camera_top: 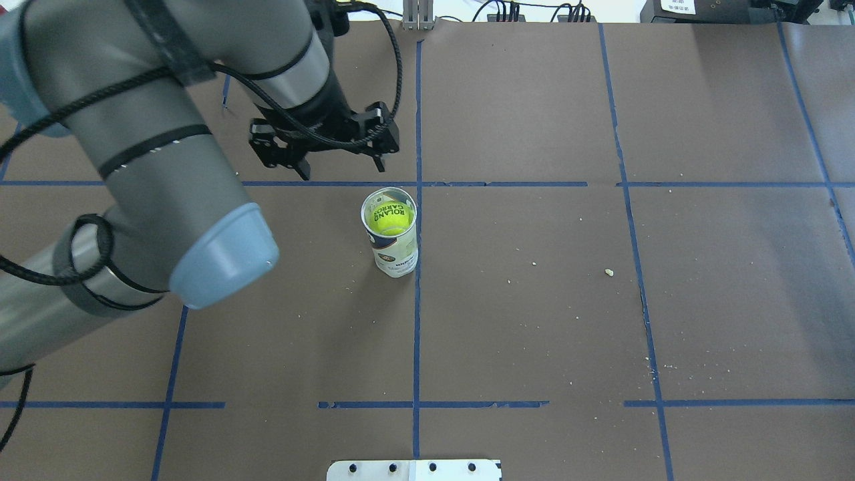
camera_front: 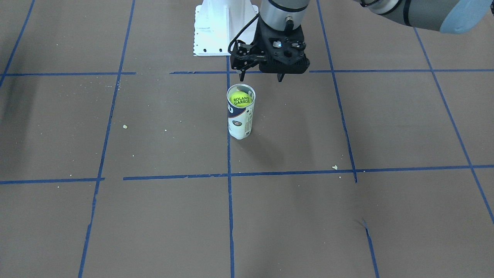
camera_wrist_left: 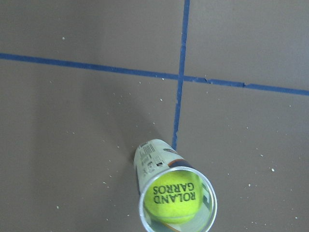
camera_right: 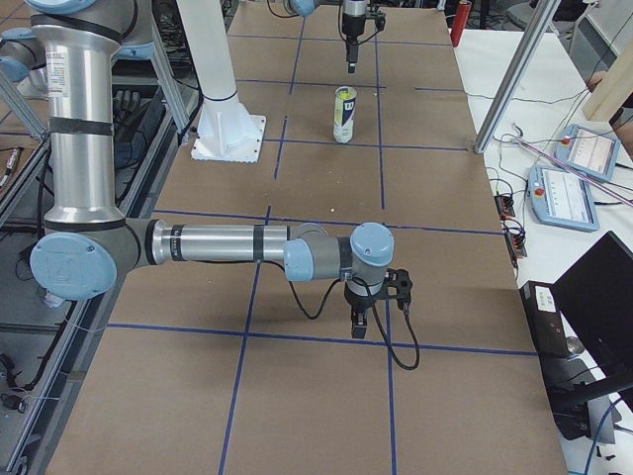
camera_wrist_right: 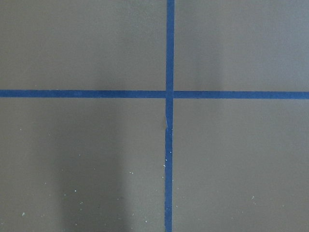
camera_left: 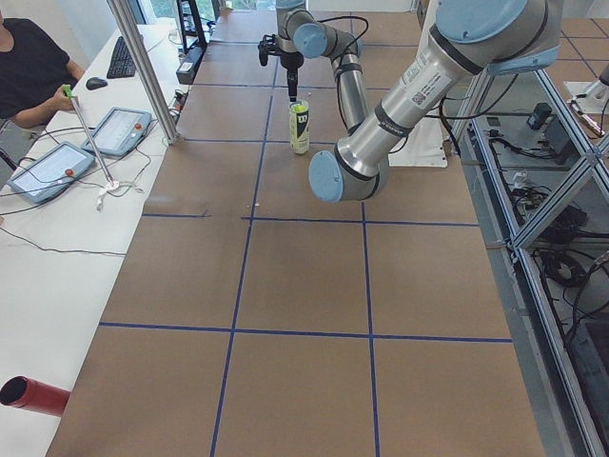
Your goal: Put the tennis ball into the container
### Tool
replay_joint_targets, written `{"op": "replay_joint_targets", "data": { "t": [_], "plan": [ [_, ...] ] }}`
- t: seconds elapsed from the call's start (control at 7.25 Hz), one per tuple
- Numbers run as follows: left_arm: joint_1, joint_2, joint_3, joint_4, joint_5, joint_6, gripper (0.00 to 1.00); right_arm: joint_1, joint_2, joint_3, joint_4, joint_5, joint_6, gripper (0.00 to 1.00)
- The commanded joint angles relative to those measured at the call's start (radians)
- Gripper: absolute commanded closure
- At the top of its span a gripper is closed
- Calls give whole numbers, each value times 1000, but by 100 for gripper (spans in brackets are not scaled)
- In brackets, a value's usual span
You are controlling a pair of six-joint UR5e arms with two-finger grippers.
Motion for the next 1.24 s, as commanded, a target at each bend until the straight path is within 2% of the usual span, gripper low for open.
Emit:
{"op": "replay_joint_targets", "data": {
  "t": [0.0,0.28,0.41,0.55,0.69,0.83,0.97,1.1],
  "plan": [
    [-139,124,-22,-23,-4,327,0,0,0,0,0,0,0,0],
    [-314,333,33,-212,-50,613,0,0,0,0,0,0,0,0],
    [-362,433,89,-309,-81,664,0,0,0,0,0,0,0,0],
    [-430,545,108,-351,-95,742,0,0,0,0,0,0,0,0],
    [-521,617,137,-348,-102,930,0,0,0,0,0,0,0,0],
    [-599,737,165,-351,-181,1064,0,0,0,0,0,0,0,0],
    [-674,800,206,-350,-240,1173,0,0,0,0,0,0,0,0],
    [-716,828,241,-344,-237,1187,0,0,0,0,0,0,0,0]
  ]
}}
